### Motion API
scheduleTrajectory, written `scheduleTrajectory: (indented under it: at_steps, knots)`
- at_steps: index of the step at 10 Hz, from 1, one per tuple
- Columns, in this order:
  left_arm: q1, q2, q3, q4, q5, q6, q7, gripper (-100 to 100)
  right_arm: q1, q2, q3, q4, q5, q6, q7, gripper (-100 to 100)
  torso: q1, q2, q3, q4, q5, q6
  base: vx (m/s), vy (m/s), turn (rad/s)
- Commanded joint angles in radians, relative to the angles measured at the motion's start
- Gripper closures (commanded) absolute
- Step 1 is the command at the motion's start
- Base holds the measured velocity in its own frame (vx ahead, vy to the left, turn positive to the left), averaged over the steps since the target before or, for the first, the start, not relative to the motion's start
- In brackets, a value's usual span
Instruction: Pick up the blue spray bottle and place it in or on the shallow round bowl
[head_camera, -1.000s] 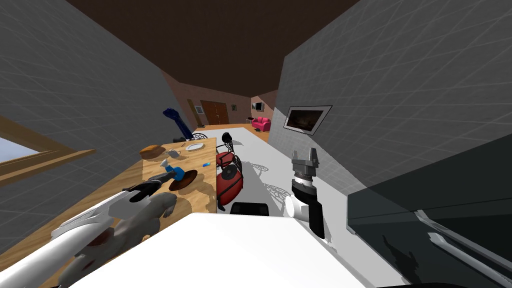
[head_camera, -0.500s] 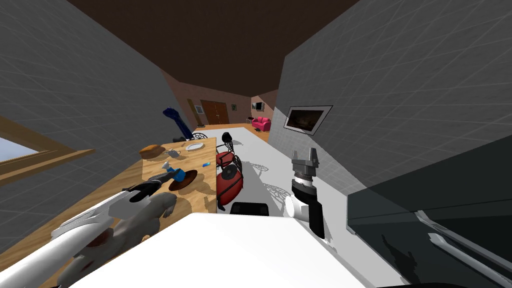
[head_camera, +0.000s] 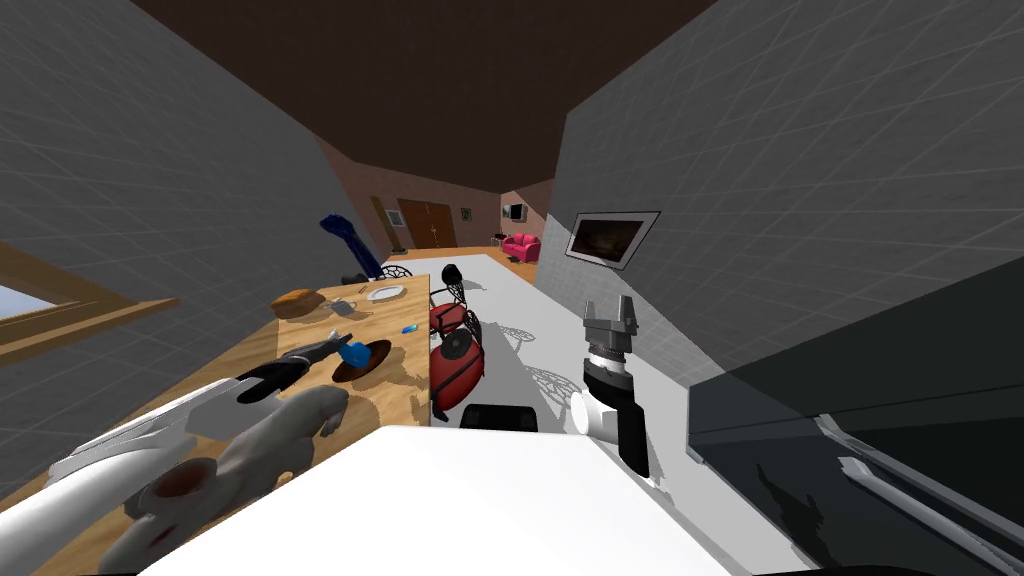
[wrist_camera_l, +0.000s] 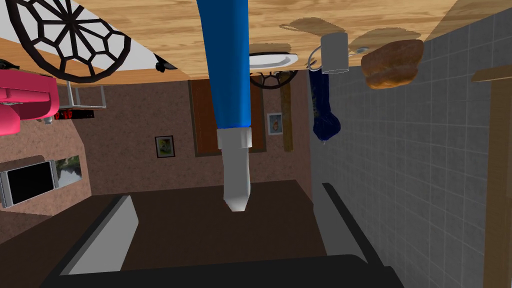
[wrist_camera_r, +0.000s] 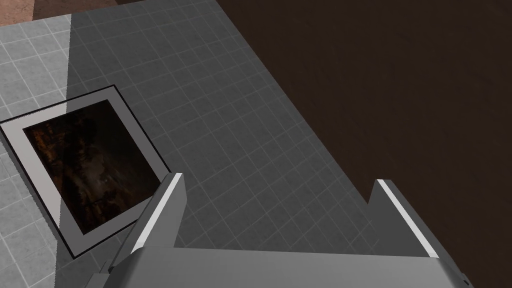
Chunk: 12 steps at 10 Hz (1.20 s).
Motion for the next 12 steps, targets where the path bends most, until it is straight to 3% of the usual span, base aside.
scheduleTrajectory:
  at_steps: [1,5,6,7,12]
  knots:
    - [0.022,0.033,-0.005,-0.02,0.019,0.01,0.023,-100,0.0,0.0,0.0,0.0,0.0,0.0,0.0,0,0.0,0.0,0.0,0.0,0.0,0.0,-0.009,-0.033,-0.023]
    - [0.061,0.116,-0.026,-0.051,0.065,0.027,0.076,-100,0.0,0.0,0.0,0.0,0.0,0.0,0.0,0,0.001,0.0,0.0,0.0,0.0,0.0,-0.011,-0.03,-0.023]
    - [0.054,0.103,-0.024,-0.049,0.058,0.027,0.067,-100,0.0,0.0,0.0,0.0,0.0,0.0,0.0,0,0.0,0.0,0.0,0.0,0.0,0.0,-0.003,-0.014,-0.003]
    - [0.056,0.106,-0.024,-0.05,0.06,0.029,0.07,0,0.0,0.0,0.0,0.0,0.0,0.0,0.0,0,0.001,0.0,0.0,0.0,0.001,0.0,0.0,0.0,0.0]
    - [0.056,0.106,-0.024,-0.05,0.06,0.029,0.07,0,0.0,0.0,0.0,0.0,0.0,0.0,0.0,0,0.003,-0.001,0.0,0.0,0.001,0.0,0.0,0.0,0.0]
